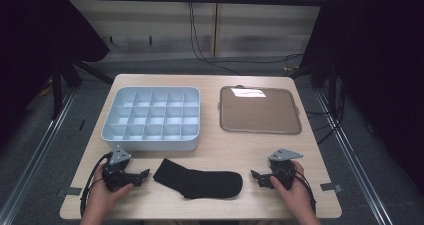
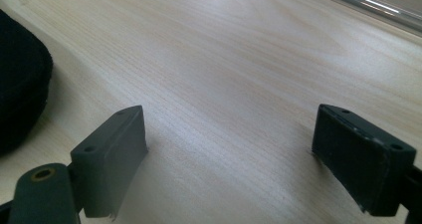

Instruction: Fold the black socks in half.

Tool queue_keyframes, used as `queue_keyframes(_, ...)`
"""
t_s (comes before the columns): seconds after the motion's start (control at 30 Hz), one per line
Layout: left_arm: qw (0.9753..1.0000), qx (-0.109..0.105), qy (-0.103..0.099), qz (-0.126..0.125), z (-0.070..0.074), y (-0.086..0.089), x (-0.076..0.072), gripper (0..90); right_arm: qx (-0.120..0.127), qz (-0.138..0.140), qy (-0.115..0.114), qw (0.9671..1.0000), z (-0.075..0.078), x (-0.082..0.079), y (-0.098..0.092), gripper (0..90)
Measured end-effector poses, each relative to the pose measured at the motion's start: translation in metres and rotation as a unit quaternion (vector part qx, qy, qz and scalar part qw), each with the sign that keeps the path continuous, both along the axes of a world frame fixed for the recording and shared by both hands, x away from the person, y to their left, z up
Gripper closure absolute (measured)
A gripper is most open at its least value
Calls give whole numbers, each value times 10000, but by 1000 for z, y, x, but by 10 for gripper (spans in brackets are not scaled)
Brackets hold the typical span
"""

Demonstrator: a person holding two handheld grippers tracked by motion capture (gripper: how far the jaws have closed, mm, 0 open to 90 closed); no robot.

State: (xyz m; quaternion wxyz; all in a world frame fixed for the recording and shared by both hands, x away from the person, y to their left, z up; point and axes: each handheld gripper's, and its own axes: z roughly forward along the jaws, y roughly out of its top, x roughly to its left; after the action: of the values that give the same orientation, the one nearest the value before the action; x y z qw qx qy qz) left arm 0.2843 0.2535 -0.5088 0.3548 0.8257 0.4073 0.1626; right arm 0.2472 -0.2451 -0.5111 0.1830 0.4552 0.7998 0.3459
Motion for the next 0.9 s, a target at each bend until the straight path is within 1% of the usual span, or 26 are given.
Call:
queue_keyframes(0.43, 10000, -3, -3, 3, 0, 0, 0, 107, 2, 2, 0, 10000, 0, 0, 0, 132)
queue_keyframes(0.63, 10000, 33, -8, -16, 0, 1, -1, 119, -8, 0, -8, 10000, 0, 0, 0, 132)
queue_keyframes(0.67, 10000, 34, -19, 2, 1, 1, -1, 119, -11, 4, -18, 10000, 0, 0, 0, 132)
queue_keyframes(0.73, 10000, -31, -18, 36, 0, 1, -2, 129, -7, -37, 4, 10000, 0, 1, 2, 132)
queue_keyframes(0.83, 10000, -30, -21, 46, 0, 1, -2, 138, -2, -34, -2, 10000, 0, 2, 2, 132)
queue_keyframes(0.87, 10000, -38, -29, 86, 0, 1, -2, 144, 3, -55, 8, 10000, 0, 2, 2, 133)
queue_keyframes(0.9, 10000, -38, 0, 88, 1, 1, -1, 149, -6, -51, -8, 10000, 0, 2, 2, 134)
